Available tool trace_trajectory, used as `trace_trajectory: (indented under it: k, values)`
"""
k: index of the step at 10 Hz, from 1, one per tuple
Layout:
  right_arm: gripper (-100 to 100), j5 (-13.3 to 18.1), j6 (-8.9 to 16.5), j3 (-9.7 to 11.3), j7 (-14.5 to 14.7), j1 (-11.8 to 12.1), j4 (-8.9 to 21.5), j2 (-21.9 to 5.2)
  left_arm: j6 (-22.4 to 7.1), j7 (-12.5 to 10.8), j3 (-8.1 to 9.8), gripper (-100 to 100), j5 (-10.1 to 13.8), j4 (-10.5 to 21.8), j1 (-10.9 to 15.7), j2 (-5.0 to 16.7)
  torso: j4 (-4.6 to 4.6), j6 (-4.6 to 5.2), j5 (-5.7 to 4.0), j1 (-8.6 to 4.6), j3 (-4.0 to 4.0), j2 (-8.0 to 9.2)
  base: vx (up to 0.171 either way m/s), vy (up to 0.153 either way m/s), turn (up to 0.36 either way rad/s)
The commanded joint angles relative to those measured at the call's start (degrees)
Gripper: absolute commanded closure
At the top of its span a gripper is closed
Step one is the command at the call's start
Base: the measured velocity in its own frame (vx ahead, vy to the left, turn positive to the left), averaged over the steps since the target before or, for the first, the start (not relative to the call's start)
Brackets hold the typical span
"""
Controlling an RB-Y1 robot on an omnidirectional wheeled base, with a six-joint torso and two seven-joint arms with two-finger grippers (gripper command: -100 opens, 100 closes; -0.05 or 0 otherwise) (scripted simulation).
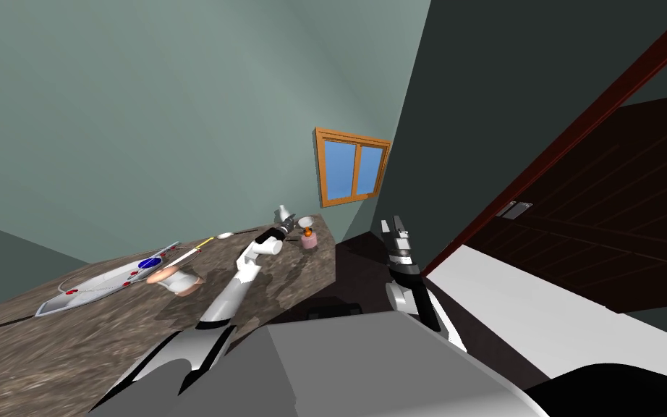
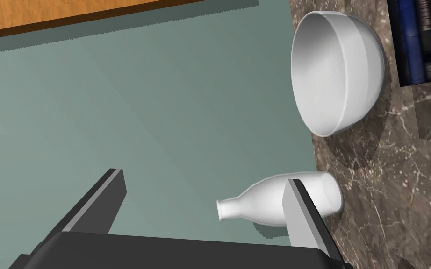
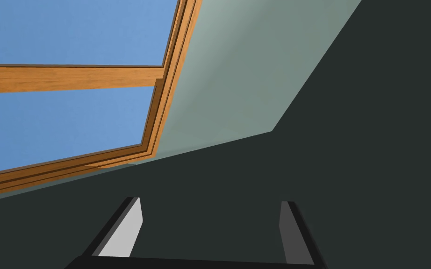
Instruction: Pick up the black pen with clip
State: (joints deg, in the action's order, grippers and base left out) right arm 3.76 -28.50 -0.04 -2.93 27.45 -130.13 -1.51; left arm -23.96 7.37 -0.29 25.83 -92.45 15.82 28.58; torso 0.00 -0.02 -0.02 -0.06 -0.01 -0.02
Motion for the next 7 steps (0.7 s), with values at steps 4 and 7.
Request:
trace_trajectory:
  k: [4,7]
  values:
    - [0,0.00,0.00,0.00,0.00,0.00,0.00,0.00,-7.22,0.54,-0.22,-100,1.26,5.78,4.67,1.36,0.00,0.00,0.00,0.00,0.00,-0.01,0.003,-0.020,-0.010]
    - [0,0.00,0.00,0.00,0.00,0.00,0.00,0.00,-11.46,0.94,-0.50,-100,2.11,9.80,7.71,2.25,-0.01,-0.01,0.00,0.00,-0.01,-0.02,0.005,-0.018,-0.012]
